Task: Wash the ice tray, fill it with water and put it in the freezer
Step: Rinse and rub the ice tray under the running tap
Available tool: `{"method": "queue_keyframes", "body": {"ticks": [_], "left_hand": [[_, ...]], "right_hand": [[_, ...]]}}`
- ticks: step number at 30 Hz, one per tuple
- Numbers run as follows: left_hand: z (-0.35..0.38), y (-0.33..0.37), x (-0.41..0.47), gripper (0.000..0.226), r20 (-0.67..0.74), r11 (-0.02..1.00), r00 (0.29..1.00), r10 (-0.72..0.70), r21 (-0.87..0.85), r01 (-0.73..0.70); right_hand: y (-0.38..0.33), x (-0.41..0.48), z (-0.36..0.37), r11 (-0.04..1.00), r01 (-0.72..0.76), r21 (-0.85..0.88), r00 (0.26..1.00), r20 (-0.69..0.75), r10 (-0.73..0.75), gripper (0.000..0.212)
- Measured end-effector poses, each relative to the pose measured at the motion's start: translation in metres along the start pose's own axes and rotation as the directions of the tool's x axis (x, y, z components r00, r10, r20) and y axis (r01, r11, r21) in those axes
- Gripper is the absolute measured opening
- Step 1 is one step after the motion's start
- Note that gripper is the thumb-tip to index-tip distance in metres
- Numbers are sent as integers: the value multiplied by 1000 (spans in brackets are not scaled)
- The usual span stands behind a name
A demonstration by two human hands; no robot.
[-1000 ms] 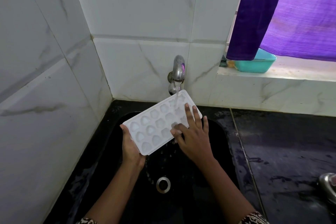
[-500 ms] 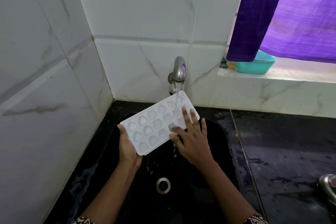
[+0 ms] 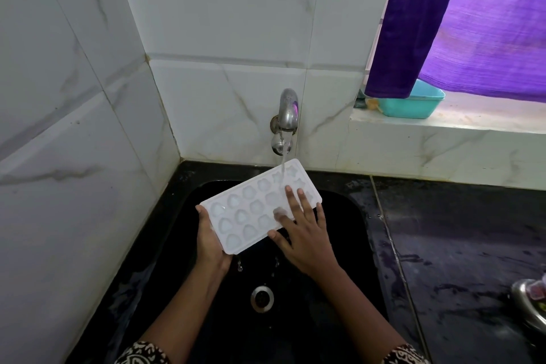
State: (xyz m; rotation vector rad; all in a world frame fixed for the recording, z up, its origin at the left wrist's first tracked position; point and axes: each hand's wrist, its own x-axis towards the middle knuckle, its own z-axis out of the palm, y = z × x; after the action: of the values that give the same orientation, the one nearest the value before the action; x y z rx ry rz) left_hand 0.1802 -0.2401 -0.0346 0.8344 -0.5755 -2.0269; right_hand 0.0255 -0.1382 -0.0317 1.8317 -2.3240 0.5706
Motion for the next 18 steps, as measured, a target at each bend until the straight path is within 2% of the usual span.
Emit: {"method": "queue_keyframes", "body": {"ticks": [4,8,11,15,18], "left_hand": [[0,-3,3,74,5,1000,1000,-8,8,8],[-3,1,8,75,14,1000,1000,3,21,-4],[-2,-1,6,79,11,1000,1000,-5,20,5],[-3,3,7,74,16,1000,1000,15,16,-16],[-7,3,4,74,30,999,999,17,31,-18]], "right_hand": [[2,5,-3,995,-83,46,997,6,83,55],[3,9,-4,1000,11,7,998,63,-12,57],[4,15,-9,999,-40,19,999,28,39,45],[-5,8,-1,1000,2,-6,999,44,-1,58],[4,6,-3,1000,-17,-19,999,51,18,52]]}}
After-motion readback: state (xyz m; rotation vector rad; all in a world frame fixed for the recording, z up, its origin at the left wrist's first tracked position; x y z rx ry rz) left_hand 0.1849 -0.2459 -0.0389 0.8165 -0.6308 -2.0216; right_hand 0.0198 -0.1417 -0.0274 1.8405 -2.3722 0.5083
